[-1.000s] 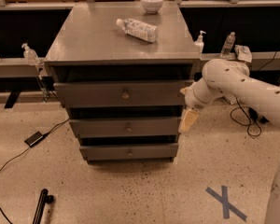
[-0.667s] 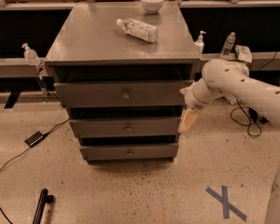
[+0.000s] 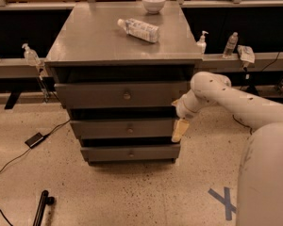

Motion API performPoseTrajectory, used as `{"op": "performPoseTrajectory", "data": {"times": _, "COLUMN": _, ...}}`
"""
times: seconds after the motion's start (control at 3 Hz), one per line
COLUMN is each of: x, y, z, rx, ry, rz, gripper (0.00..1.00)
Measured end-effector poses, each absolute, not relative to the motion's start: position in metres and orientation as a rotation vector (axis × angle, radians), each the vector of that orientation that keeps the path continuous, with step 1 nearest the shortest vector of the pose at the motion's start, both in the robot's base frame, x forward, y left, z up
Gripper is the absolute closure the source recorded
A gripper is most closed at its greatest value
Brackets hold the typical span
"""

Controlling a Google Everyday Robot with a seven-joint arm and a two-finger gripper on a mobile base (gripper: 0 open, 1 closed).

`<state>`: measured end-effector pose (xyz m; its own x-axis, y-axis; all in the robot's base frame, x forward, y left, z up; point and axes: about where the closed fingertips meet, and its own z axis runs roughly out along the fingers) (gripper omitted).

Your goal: Open bottom drawer

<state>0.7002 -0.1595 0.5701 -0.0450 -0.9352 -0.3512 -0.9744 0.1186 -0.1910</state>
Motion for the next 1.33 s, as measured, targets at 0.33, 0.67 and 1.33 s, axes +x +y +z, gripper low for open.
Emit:
{"op": "performPoseTrajectory", "data": {"times": 0.33, "x": 0.714, "y": -0.137, "z": 0.513, "rx": -1.822, "ry": 1.971, "rz": 0.195, "gripper": 0.00}}
{"op": "performPoseTrajectory", "data": {"times": 0.67, "x": 0.725, "y": -0.121, "z": 0.479, "rx": -1.740, "ry": 1.869, "rz": 0.236, "gripper": 0.00}}
{"op": "performPoseTrajectory", "data": {"times": 1.33, "x": 0.733, "y": -0.137, "z": 0.466, "rx": -1.661, "ry": 1.768, "rz": 0.290, "gripper": 0.00}}
